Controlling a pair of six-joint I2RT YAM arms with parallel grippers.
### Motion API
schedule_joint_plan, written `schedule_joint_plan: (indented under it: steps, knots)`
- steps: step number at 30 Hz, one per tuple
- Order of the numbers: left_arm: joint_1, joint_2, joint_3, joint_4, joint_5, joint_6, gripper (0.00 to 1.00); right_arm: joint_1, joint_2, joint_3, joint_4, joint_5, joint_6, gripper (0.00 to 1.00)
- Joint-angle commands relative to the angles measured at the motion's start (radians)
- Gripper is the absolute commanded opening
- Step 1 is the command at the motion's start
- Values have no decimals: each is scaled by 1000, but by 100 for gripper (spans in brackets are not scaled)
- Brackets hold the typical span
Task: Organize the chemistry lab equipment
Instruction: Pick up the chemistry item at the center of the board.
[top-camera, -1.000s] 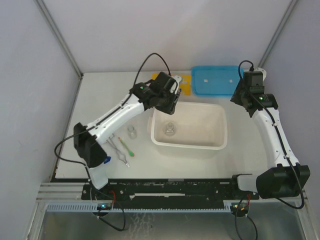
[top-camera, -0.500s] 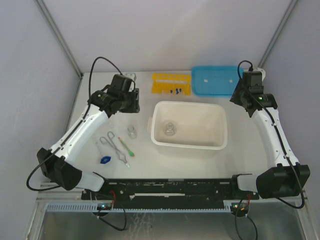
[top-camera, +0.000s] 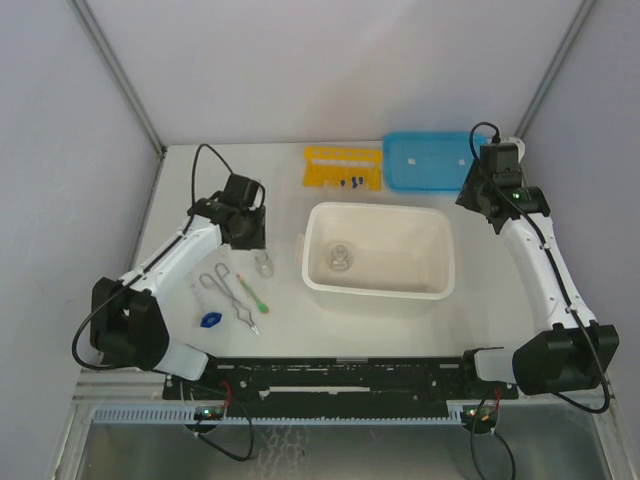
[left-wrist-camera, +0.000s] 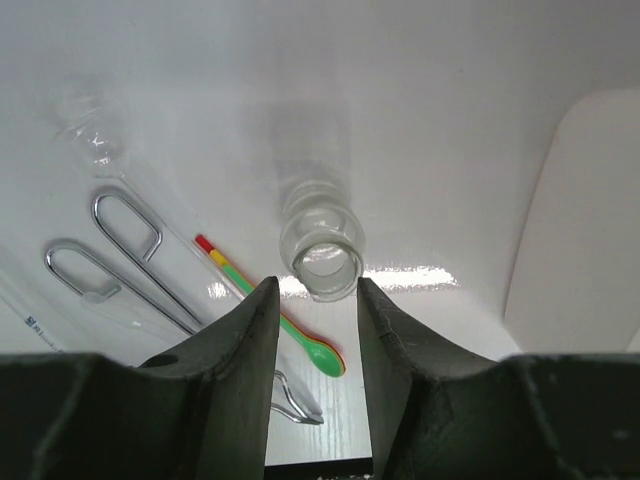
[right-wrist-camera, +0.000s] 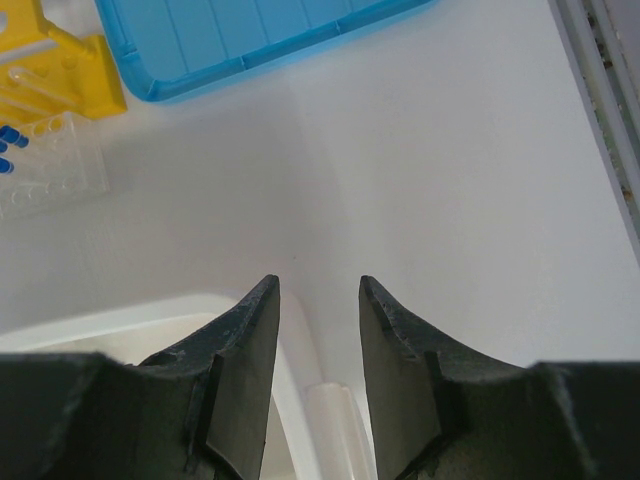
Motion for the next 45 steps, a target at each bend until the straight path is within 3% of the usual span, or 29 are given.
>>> schedule_joint_plan:
  steps: [1,8,25,45]
  knots:
    - [25,29,-11,79,27,41,41,6,-11,-8,39,14,4,37]
    - [47,85,15,71,57,67,40,5,-17,-9,37,28,-2,37]
    - [48,24,-70,65,64,62,40,5,-1,-9,37,20,7,37]
    - [50,164,-62,125,74,88,36,5,-6,-9,43,25,-2,37]
